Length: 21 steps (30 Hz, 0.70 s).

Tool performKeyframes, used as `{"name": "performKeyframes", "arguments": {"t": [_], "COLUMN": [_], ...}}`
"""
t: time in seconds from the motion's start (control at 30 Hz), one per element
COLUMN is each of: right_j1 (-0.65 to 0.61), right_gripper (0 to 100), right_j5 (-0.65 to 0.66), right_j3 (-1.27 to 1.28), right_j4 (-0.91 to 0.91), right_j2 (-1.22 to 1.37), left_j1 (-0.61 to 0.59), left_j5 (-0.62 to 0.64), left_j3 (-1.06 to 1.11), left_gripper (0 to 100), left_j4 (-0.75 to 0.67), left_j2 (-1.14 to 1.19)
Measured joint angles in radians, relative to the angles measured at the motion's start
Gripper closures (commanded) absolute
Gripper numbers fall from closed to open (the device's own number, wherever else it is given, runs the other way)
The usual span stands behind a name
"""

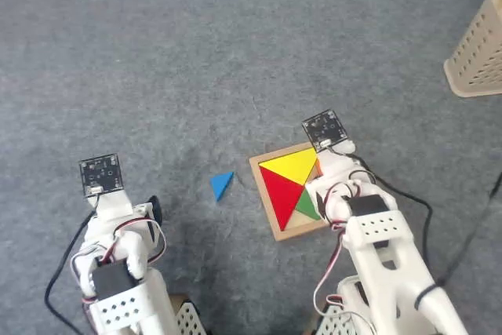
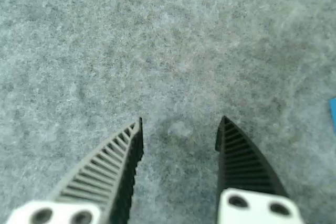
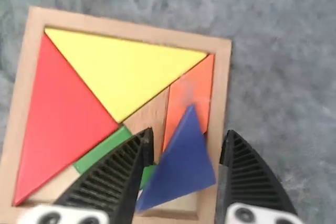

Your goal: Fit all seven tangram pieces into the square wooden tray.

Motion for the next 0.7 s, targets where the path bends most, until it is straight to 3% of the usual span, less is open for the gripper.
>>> {"name": "performKeyframes", "arguments": {"t": [0.27,0.53,0.7], "right_j1": [-0.002,0.009,0.104], "right_gripper": [90.5,91.5,91.5], "right_j5": [0.003,0.005,-0.037], "right_j3": [-0.017,-0.035,-0.057], "right_j4": [0.000,0.071,0.115], "right_j2": [0.094,0.098,0.098], "left_j1": [0.000,0.000,0.000], "left_j5": [0.000,0.000,0.000], "left_j3": [0.000,0.000,0.000], "left_gripper": [78,78,78], "left_j4": [0.000,0.000,0.000], "left_j2": [0.000,0.000,0.000]}}
